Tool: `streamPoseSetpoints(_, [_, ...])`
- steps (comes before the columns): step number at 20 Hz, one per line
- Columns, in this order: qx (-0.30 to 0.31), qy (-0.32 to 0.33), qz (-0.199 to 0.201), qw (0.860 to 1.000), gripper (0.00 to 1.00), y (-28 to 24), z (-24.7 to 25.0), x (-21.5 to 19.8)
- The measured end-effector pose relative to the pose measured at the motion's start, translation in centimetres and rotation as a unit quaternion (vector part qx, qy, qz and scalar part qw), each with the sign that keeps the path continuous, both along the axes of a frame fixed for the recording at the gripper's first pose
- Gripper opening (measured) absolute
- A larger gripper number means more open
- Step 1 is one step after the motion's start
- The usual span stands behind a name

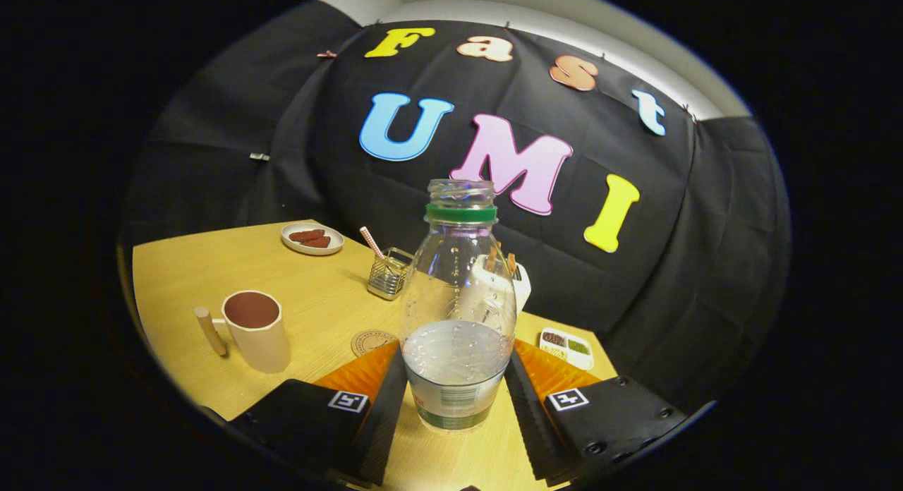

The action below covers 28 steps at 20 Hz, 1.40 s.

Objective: Take the bottle from table, then pour the juice into the cup, finally place the bottle on the coaster

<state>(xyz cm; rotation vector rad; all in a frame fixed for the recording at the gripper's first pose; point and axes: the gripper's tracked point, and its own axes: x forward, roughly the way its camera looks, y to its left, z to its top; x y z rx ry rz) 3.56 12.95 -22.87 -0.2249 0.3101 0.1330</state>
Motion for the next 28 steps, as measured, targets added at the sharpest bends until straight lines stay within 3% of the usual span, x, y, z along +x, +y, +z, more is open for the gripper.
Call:
streamPoseSetpoints(8, [-0.164, -0.003, 0.069, 0.984, 0.73, 4.2, 0.2, 1.4])
streamPoseSetpoints(12, [-0.253, 0.002, 0.12, 0.96, 0.74, 6.5, -1.1, 1.5])
streamPoseSetpoints(19, [-0.356, 0.021, 0.182, 0.916, 0.73, 9.0, -5.0, 2.2])
streamPoseSetpoints(28, [-0.436, 0.043, 0.21, 0.874, 0.73, 8.6, -8.3, 3.1])
